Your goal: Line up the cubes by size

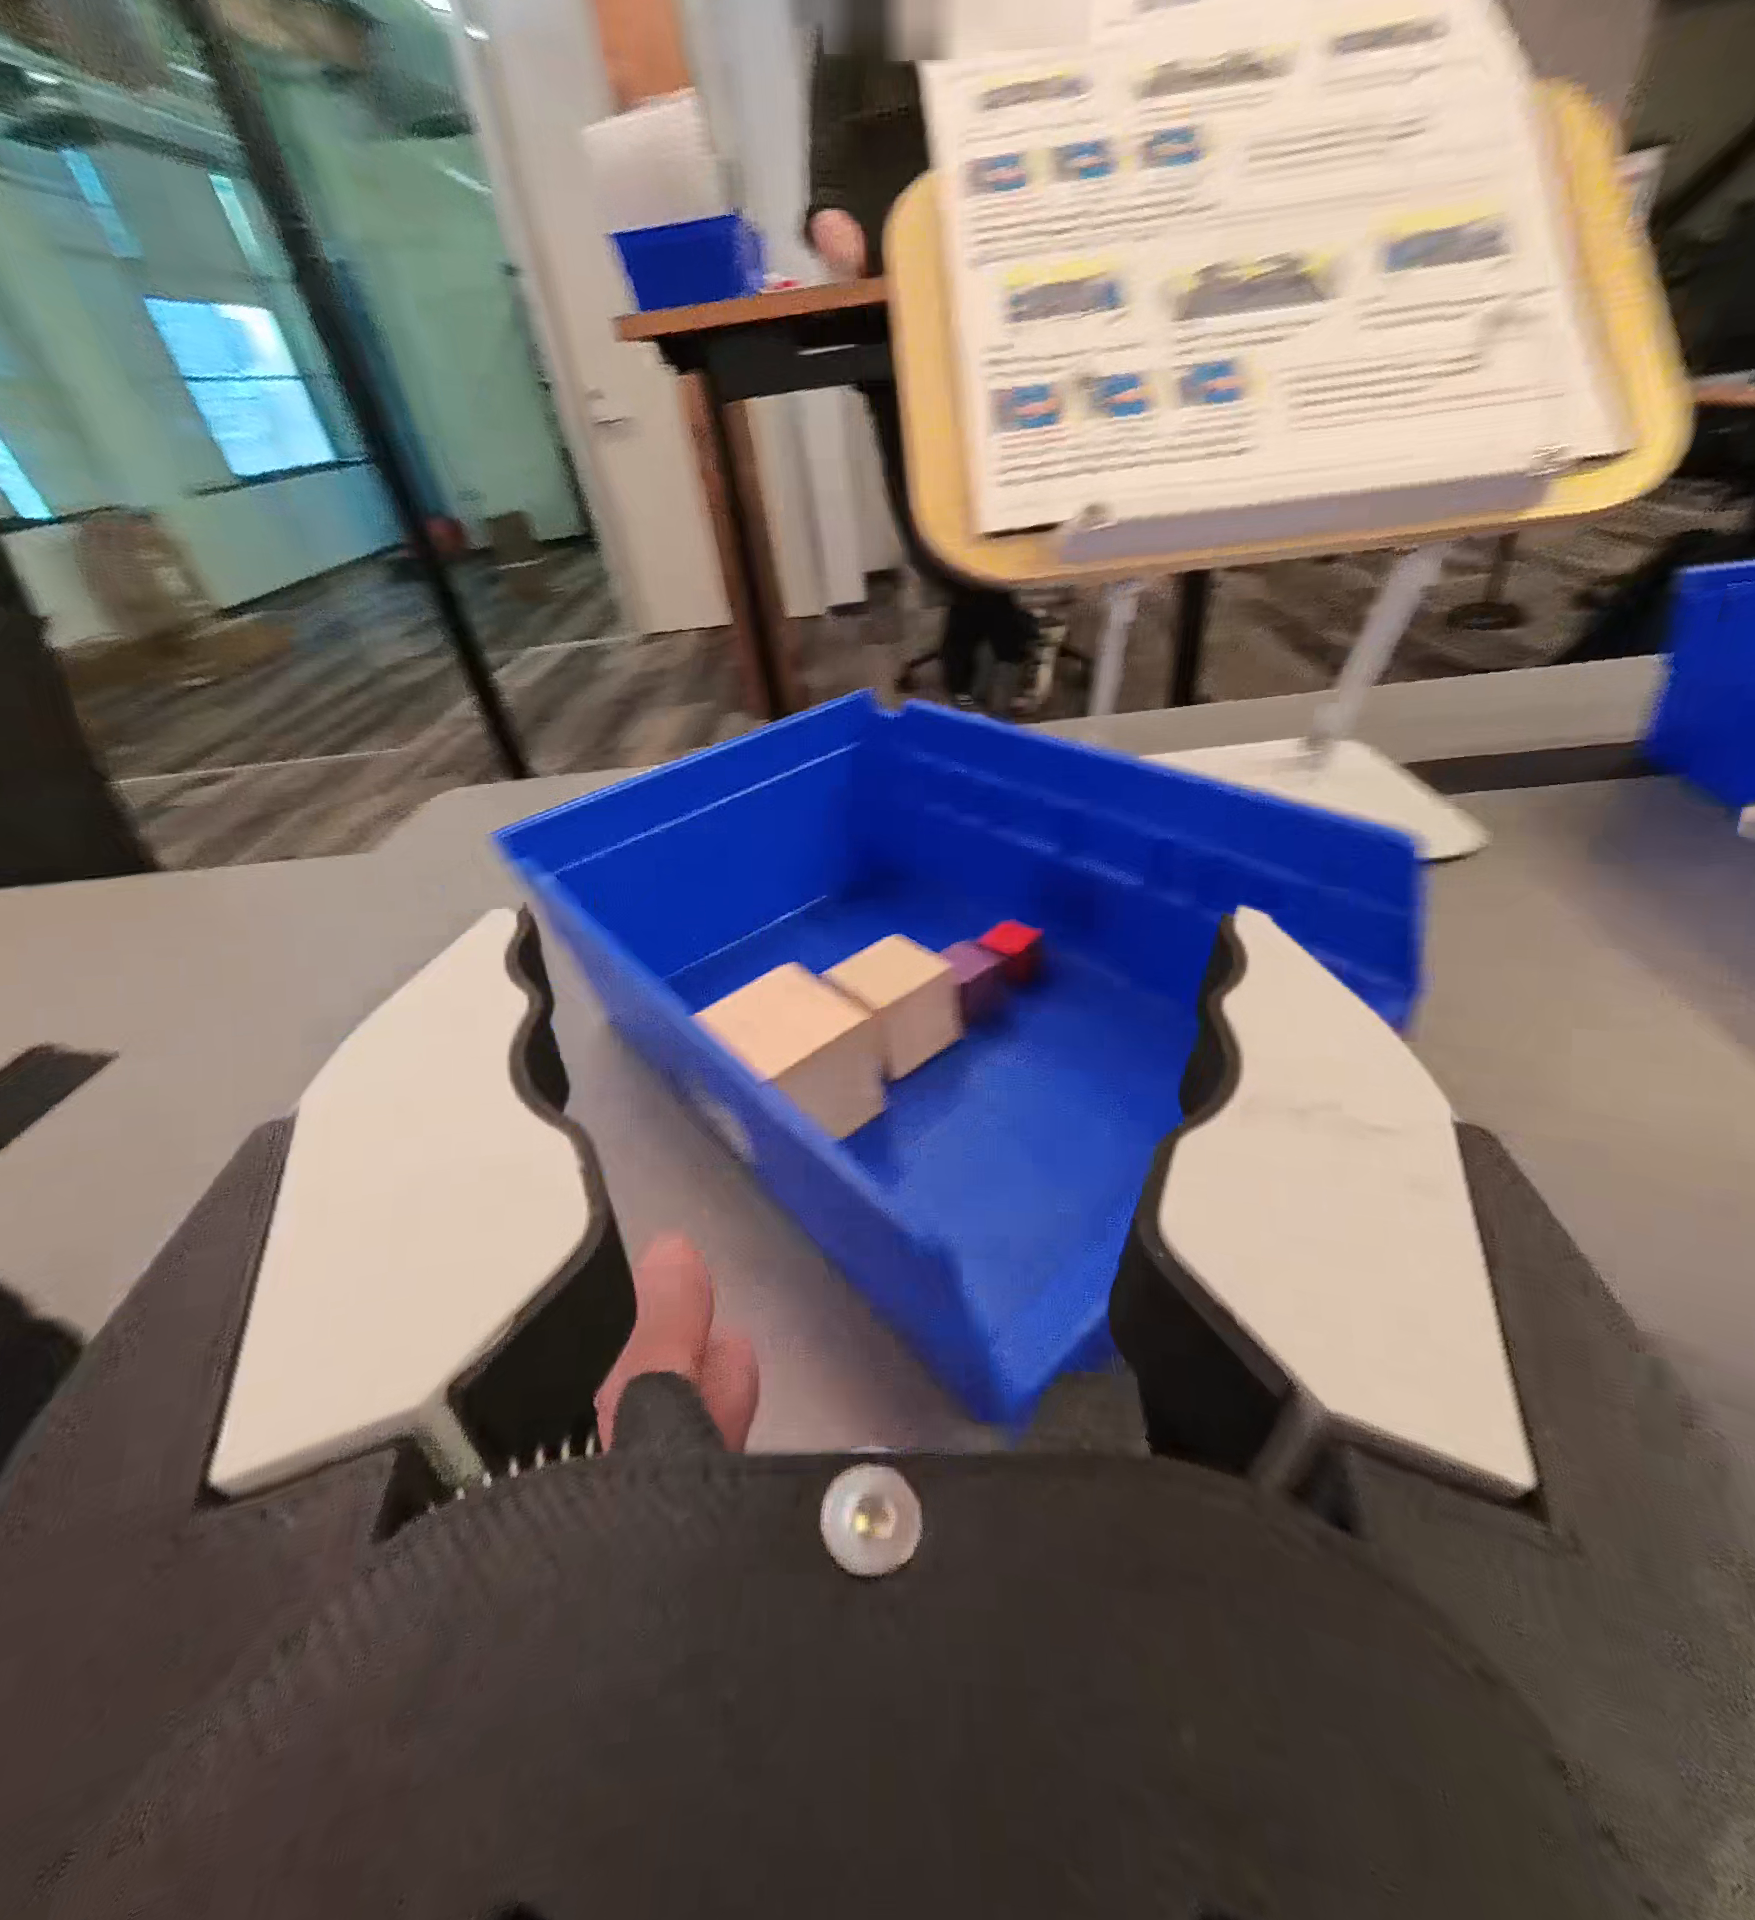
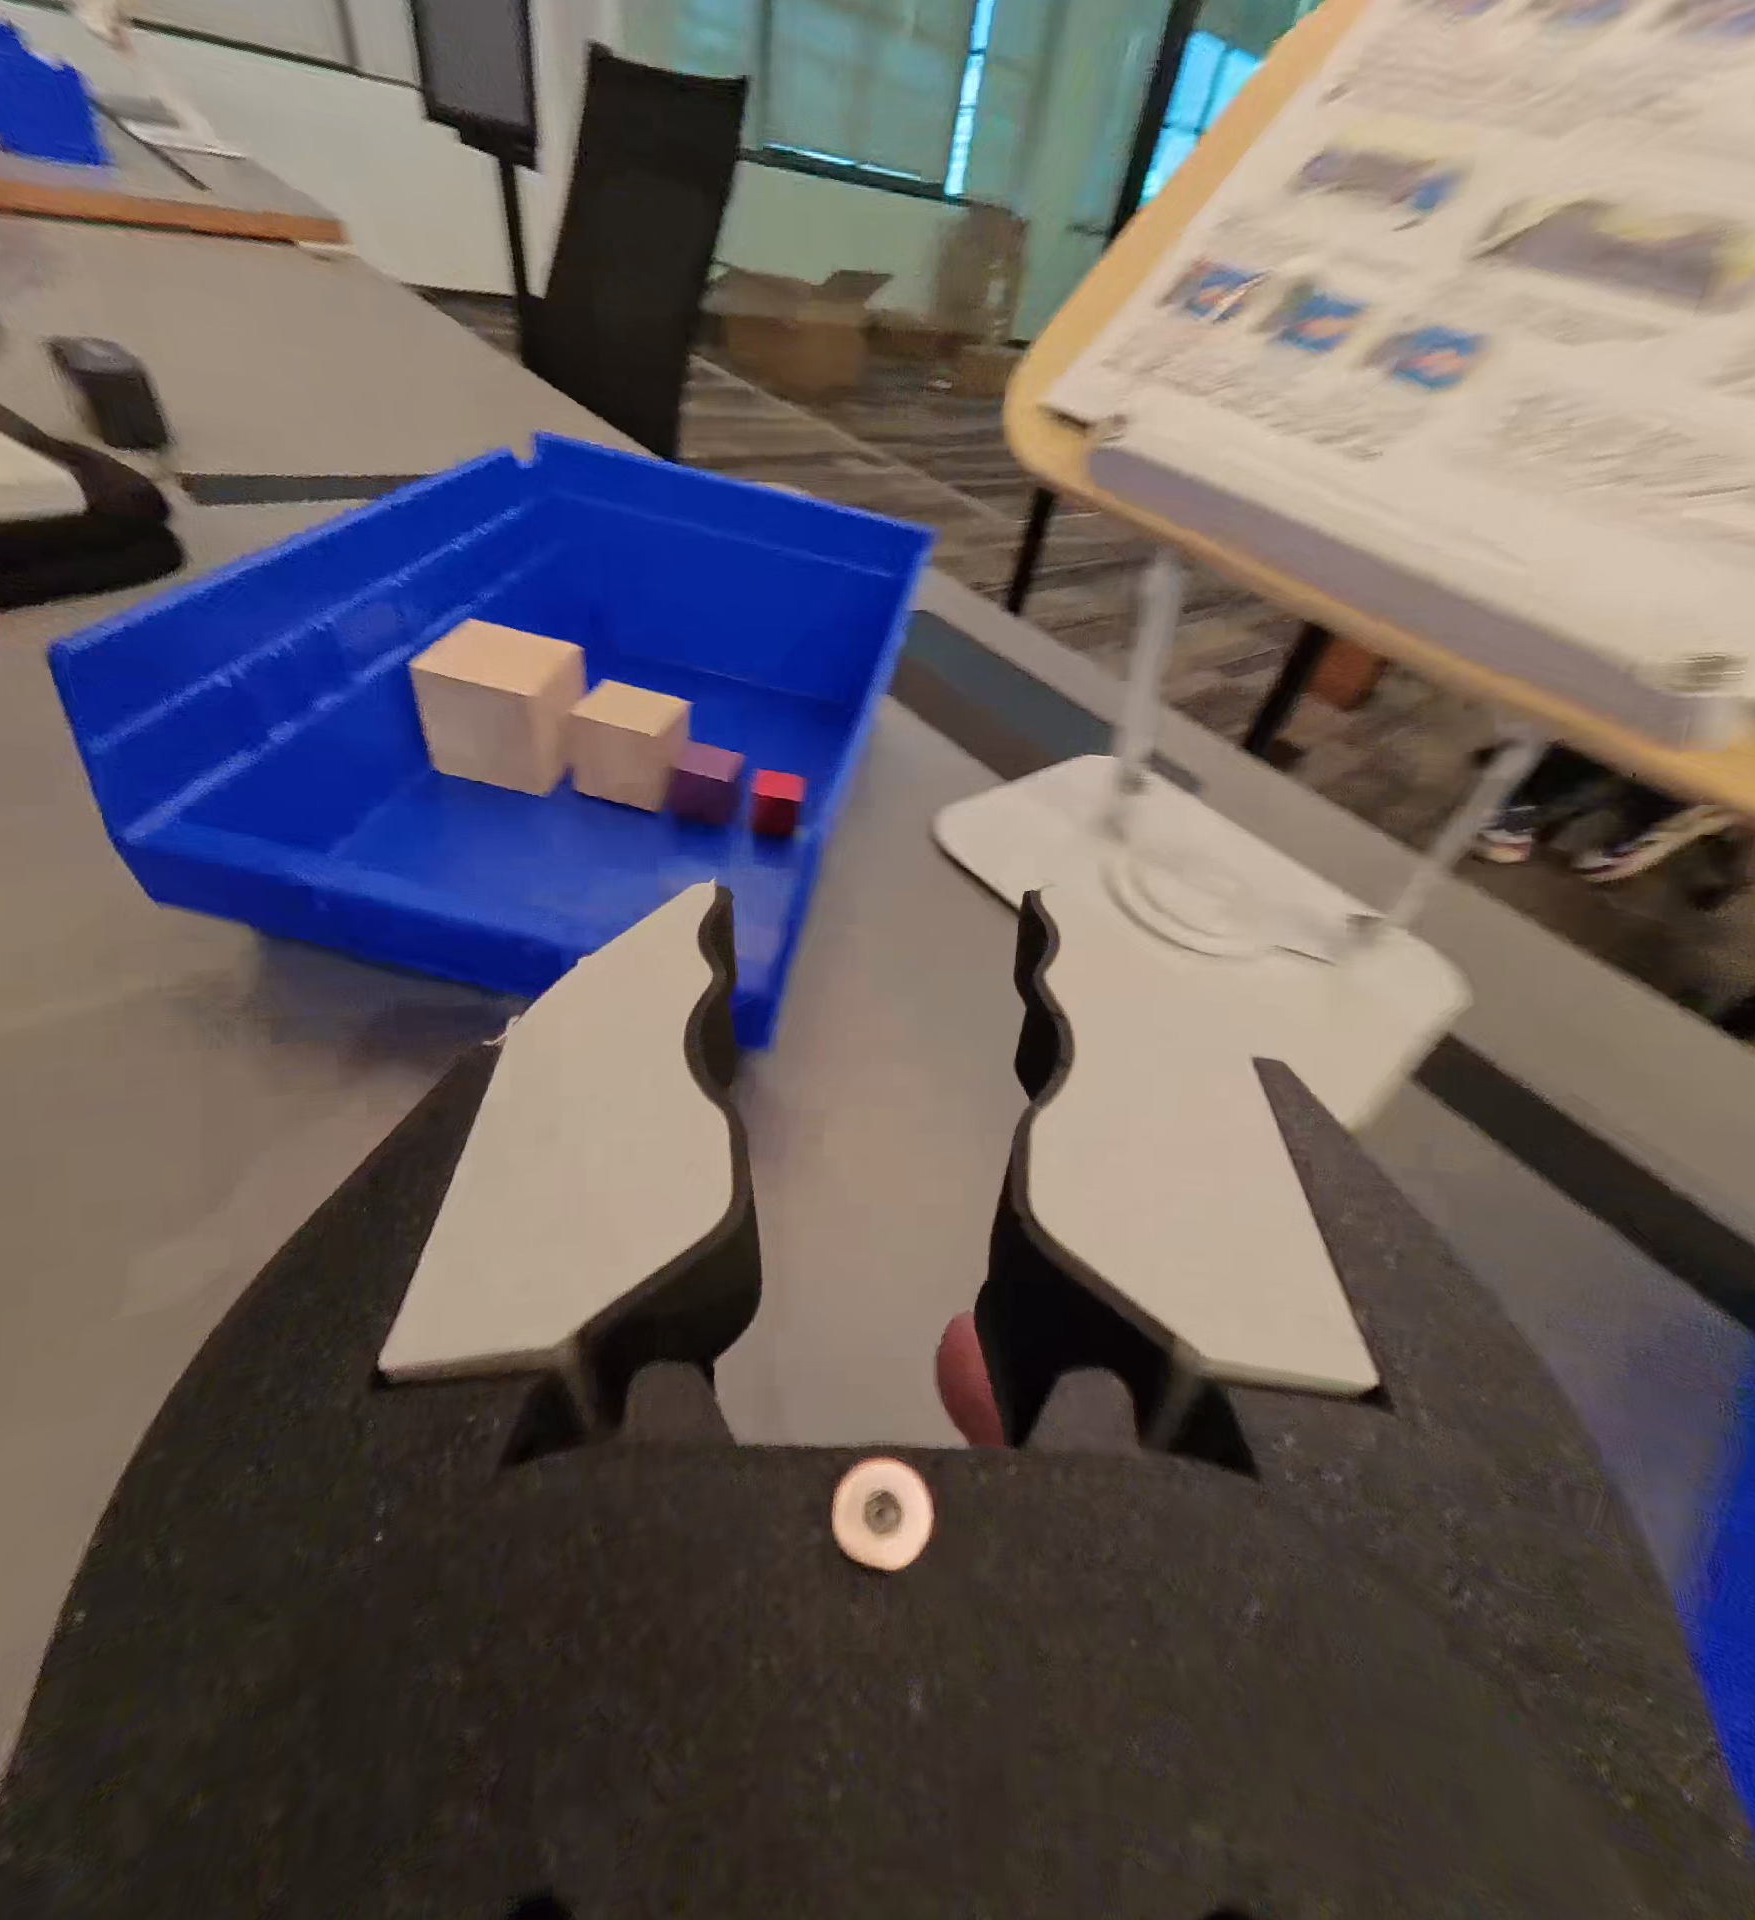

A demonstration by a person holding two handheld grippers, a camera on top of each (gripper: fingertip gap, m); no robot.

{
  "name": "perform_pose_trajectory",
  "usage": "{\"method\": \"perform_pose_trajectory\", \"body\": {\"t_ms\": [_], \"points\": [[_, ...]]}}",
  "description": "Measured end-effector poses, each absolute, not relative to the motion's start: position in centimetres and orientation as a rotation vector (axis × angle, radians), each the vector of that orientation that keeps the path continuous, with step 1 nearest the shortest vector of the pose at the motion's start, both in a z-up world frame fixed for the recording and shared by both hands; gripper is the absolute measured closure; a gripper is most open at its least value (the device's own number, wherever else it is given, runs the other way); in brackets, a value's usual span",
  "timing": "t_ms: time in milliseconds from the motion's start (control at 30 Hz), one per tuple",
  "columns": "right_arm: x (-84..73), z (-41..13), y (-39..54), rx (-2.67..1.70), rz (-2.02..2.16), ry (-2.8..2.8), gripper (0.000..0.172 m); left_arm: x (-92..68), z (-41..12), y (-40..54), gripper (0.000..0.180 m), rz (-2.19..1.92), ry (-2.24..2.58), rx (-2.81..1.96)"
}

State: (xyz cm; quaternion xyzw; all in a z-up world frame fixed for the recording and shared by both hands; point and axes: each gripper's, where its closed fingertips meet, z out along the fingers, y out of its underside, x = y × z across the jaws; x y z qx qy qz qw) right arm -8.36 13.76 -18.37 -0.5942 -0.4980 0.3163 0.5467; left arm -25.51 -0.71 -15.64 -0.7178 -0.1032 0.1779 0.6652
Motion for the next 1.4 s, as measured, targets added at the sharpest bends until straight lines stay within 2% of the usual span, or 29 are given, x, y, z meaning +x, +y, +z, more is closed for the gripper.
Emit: {"method": "perform_pose_trajectory", "body": {"t_ms": [200,400,467,833,900,1333,1400], "points": [[-17.0,-20.9,13.9,-1.465,0.854,-1.173,0.121,-29.3,-20.3,1.1,0.059,0.321,-0.363,-1.709],[-19.9,-21.8,12.2,-1.468,0.895,-1.215,0.126,-30.4,-21.9,2.8,0.072,0.22,-0.372,-1.724],[-20.6,-21.9,11.3,-1.462,0.932,-1.224,0.132,-30.7,-21.8,3.2,0.081,0.201,-0.354,-1.714],[-24.6,-21.5,9.4,-1.459,1.012,-1.149,0.129,-38.1,-21.1,3.3,0.097,0.129,-0.46,-1.695],[-25.5,-21.5,9.2,-1.462,1.021,-1.129,0.126,-39.2,-21.1,3.8,0.107,0.109,-0.432,-1.698],[-30.4,-20.9,9.9,-1.496,1.1,-1.016,0.121,-45.7,-21.9,7.9,0.116,-0.024,-0.359,-1.754],[-31.0,-20.9,10.1,-1.487,1.091,-1.006,0.121,-46.4,-22.1,8.5,0.114,-0.029,-0.344,-1.771]]}}
